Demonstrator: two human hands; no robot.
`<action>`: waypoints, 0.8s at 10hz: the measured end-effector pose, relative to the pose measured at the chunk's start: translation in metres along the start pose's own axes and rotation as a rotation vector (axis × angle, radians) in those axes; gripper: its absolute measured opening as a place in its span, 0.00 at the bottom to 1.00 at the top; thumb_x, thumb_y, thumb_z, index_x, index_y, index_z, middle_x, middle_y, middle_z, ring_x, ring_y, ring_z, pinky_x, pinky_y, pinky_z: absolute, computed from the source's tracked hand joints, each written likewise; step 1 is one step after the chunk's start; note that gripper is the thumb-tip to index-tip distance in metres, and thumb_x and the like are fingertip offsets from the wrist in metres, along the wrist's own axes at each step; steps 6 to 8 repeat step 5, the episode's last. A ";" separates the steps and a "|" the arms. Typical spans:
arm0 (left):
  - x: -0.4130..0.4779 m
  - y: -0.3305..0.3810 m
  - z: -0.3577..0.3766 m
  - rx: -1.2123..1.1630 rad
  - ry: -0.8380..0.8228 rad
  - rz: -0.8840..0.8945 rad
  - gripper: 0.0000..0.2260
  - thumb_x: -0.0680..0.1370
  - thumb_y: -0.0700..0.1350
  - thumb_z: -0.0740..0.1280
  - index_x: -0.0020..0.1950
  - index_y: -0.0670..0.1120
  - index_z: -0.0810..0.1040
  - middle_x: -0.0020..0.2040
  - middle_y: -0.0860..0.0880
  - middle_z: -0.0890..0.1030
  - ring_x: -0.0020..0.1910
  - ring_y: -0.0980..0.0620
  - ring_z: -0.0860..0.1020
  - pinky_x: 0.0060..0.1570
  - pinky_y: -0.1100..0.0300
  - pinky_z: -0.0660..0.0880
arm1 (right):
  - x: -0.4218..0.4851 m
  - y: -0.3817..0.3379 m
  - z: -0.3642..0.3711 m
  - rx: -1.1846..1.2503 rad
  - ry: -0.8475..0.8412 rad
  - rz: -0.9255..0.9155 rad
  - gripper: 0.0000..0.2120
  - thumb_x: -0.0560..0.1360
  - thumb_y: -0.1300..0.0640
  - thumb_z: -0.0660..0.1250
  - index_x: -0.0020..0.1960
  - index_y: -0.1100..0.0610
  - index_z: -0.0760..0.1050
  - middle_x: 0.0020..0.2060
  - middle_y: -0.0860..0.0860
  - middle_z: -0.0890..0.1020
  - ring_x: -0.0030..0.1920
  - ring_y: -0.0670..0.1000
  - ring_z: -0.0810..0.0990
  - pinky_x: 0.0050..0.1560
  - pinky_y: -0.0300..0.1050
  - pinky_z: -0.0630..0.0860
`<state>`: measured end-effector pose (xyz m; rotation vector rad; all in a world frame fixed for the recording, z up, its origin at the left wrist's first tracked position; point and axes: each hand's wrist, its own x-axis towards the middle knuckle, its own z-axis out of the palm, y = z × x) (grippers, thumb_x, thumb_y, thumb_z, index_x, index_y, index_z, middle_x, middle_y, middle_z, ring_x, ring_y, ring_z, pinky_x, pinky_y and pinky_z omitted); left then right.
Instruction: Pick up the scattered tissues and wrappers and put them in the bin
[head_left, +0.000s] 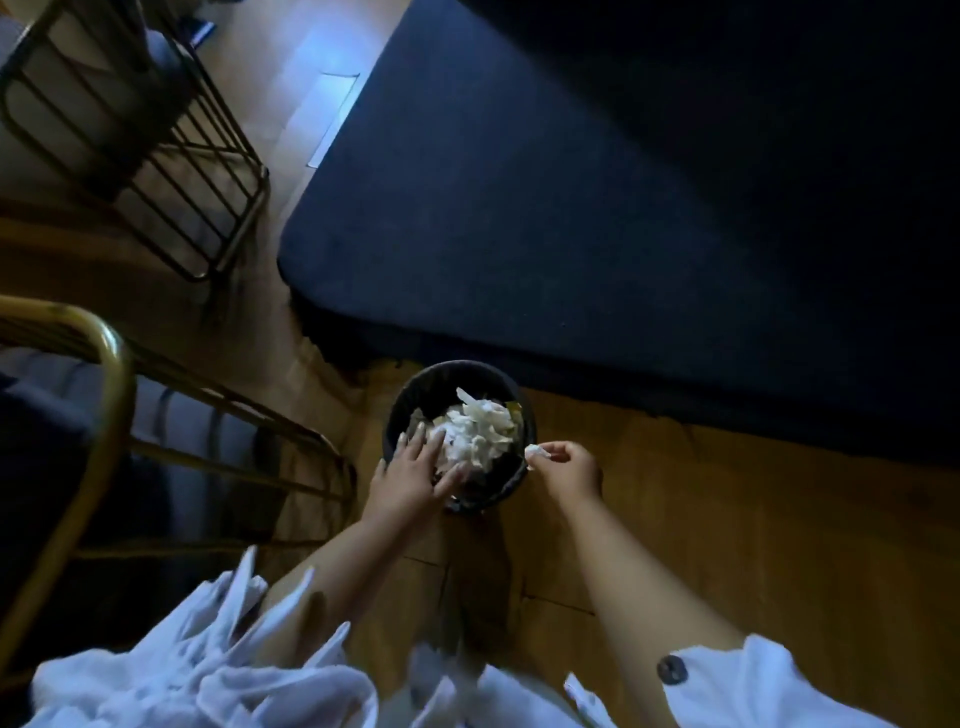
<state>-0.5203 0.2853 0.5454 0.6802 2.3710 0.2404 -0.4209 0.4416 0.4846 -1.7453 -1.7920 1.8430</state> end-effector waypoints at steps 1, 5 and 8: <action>0.038 -0.028 -0.009 -0.022 0.021 -0.020 0.27 0.79 0.60 0.52 0.77 0.55 0.51 0.78 0.52 0.48 0.77 0.50 0.46 0.73 0.48 0.50 | 0.034 -0.008 0.047 0.091 0.003 0.085 0.04 0.71 0.59 0.71 0.40 0.55 0.76 0.45 0.56 0.83 0.42 0.53 0.80 0.43 0.46 0.77; 0.149 -0.119 0.020 -0.057 -0.032 -0.034 0.26 0.79 0.60 0.51 0.76 0.55 0.51 0.78 0.52 0.48 0.77 0.50 0.45 0.74 0.48 0.48 | 0.134 -0.001 0.187 0.064 -0.029 0.159 0.13 0.72 0.59 0.69 0.57 0.60 0.76 0.46 0.56 0.81 0.42 0.53 0.78 0.29 0.38 0.72; 0.149 -0.119 0.020 -0.057 -0.032 -0.034 0.26 0.79 0.60 0.51 0.76 0.55 0.51 0.78 0.52 0.48 0.77 0.50 0.45 0.74 0.48 0.48 | 0.134 -0.001 0.187 0.064 -0.029 0.159 0.13 0.72 0.59 0.69 0.57 0.60 0.76 0.46 0.56 0.81 0.42 0.53 0.78 0.29 0.38 0.72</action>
